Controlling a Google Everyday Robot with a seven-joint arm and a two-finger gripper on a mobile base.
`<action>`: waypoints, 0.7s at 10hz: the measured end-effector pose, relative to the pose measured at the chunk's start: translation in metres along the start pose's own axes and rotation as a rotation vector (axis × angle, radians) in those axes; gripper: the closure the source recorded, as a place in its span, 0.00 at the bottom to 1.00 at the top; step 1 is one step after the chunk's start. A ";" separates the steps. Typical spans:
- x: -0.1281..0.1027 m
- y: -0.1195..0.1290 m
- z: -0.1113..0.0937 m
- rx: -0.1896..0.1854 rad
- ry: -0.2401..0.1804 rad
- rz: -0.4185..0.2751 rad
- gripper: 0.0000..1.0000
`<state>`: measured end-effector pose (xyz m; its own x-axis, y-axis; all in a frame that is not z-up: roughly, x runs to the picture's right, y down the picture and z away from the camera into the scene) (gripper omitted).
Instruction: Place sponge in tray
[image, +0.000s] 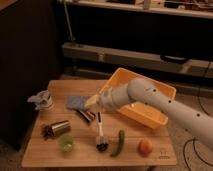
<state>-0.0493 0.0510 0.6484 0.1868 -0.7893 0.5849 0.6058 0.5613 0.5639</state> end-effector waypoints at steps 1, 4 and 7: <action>0.021 0.004 -0.017 -0.022 0.060 0.031 1.00; 0.073 0.039 -0.079 -0.065 0.221 0.181 1.00; 0.076 0.039 -0.081 -0.066 0.225 0.190 1.00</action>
<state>0.0516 -0.0069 0.6676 0.4640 -0.7111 0.5282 0.5909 0.6927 0.4135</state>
